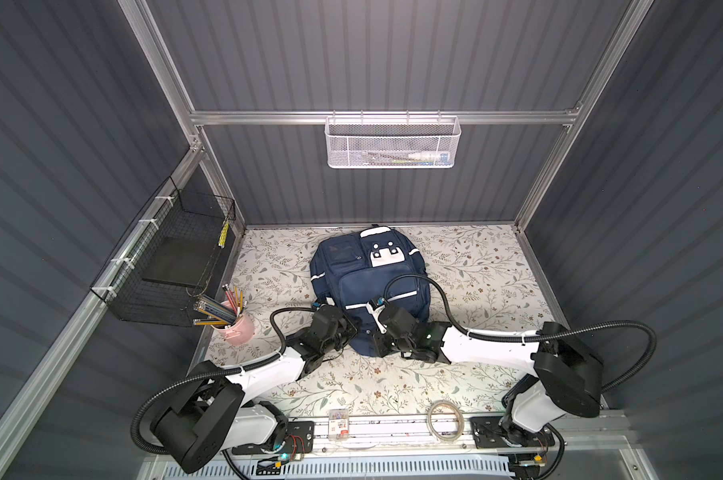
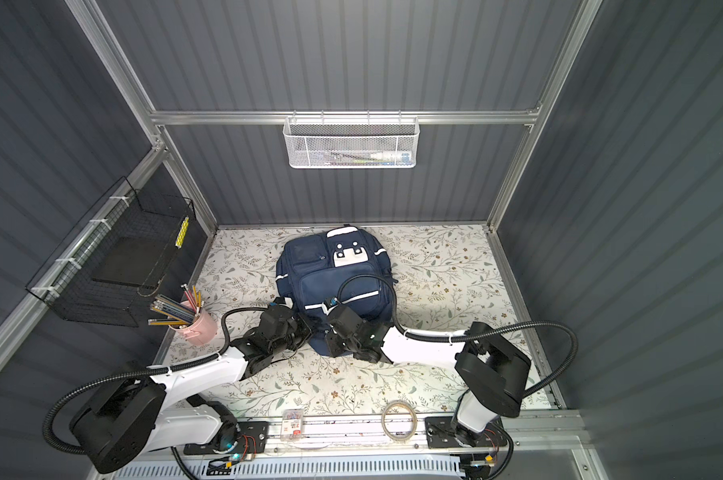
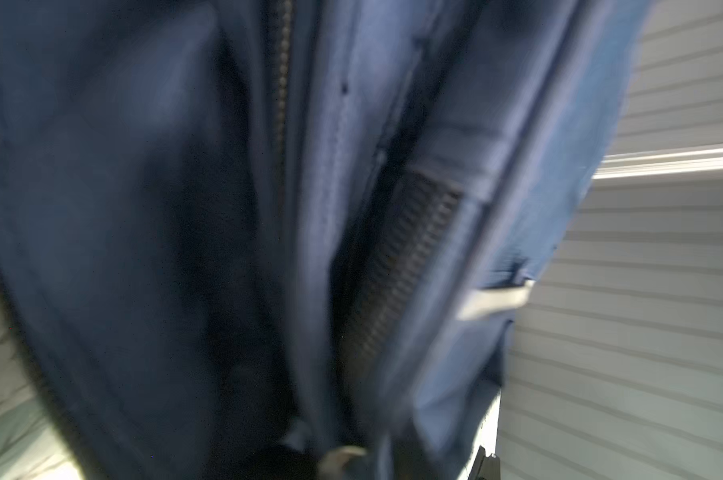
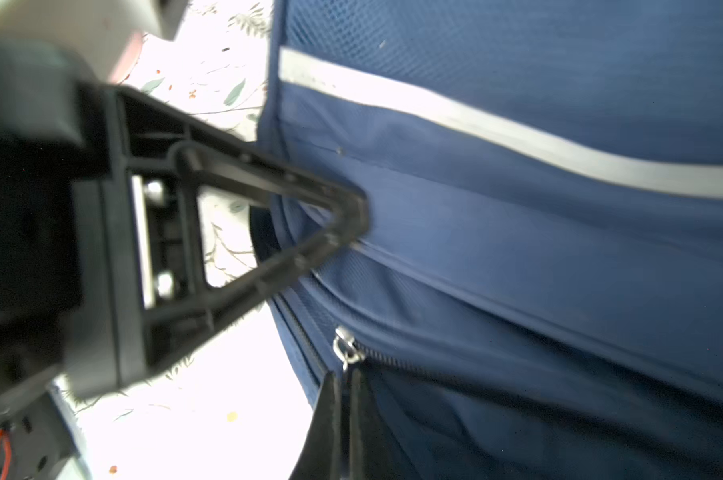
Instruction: Pack the student bag
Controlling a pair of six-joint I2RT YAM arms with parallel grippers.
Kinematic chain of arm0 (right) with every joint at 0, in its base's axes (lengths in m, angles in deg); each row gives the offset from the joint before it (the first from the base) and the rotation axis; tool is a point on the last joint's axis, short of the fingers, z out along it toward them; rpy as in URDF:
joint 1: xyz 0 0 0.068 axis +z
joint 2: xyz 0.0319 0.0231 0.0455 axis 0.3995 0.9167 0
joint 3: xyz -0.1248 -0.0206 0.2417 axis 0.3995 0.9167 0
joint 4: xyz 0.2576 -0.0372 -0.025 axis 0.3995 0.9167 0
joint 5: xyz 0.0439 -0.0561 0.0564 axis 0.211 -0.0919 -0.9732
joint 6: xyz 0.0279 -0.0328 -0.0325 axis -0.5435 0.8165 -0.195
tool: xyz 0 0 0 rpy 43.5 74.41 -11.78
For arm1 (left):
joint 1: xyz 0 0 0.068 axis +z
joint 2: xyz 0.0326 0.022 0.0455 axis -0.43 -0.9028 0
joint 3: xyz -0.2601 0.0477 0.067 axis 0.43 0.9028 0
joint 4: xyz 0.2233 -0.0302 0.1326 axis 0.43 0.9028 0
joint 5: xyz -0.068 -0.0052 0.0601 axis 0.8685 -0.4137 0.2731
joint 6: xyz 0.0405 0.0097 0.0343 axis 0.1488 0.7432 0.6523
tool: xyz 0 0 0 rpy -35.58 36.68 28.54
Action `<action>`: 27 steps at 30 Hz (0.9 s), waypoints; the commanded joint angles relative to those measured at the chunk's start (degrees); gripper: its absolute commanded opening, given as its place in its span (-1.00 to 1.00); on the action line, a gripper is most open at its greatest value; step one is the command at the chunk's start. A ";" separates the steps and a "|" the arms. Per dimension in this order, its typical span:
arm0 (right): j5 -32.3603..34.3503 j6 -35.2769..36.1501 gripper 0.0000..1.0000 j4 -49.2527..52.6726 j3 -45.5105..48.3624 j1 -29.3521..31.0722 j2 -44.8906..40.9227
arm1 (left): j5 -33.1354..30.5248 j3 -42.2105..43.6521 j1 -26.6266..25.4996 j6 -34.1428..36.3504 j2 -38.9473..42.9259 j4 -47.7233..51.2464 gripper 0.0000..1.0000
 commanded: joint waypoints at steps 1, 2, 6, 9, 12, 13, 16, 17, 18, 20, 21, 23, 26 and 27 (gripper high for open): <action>6.61 -0.76 -1.00 3.89 3.00 -1.36 -3.44 | -3.71 -2.56 0.05 3.04 2.55 3.88 -1.00; 7.95 -0.83 -1.00 5.10 4.17 -2.54 -4.34 | -4.19 -2.89 0.05 3.56 4.05 5.94 -1.00; 10.19 0.53 -1.00 6.96 9.38 -9.73 -8.34 | -5.52 -3.82 0.39 5.30 9.74 13.02 -1.00; 8.63 3.26 -1.00 6.53 11.43 -17.34 -10.34 | -5.20 -3.62 1.39 6.00 13.26 15.95 -1.00; 7.99 6.44 -1.00 5.57 11.00 -23.78 -10.48 | -4.79 -3.68 2.87 7.22 14.84 18.62 -1.00; 7.25 7.17 -1.00 5.51 10.37 -25.90 -10.11 | -4.38 -3.58 3.50 7.48 15.01 18.69 -1.00; 3.68 8.69 -1.00 6.04 8.93 -28.20 -10.35 | -3.52 -3.70 5.21 8.57 13.73 18.21 -1.00; 2.27 9.09 -1.00 6.15 9.16 -28.12 -11.23 | -2.80 -3.93 6.08 9.27 12.57 17.85 -1.00; 1.00 8.98 -1.00 6.31 9.71 -28.11 -12.13 | -1.94 -4.03 7.30 9.75 11.57 17.32 -1.00; -1.55 8.80 -1.00 7.15 11.67 -27.76 -15.29 | 0.70 -4.18 11.09 10.69 9.24 15.16 -1.00; -2.03 8.62 -1.00 7.61 12.79 -27.41 -16.92 | 1.18 -4.59 12.56 11.11 8.29 14.45 -1.00; -2.48 7.03 -1.00 8.98 15.10 -26.01 -20.95 | 0.75 -7.56 14.28 14.33 5.21 14.70 -0.97; -3.56 3.52 -1.00 9.84 15.93 -20.58 -23.20 | 0.60 -13.59 14.29 18.37 0.18 15.26 -0.82; -2.95 2.54 -1.00 10.05 15.14 -17.89 -22.77 | 0.53 -14.96 14.29 18.95 -1.12 14.95 -0.76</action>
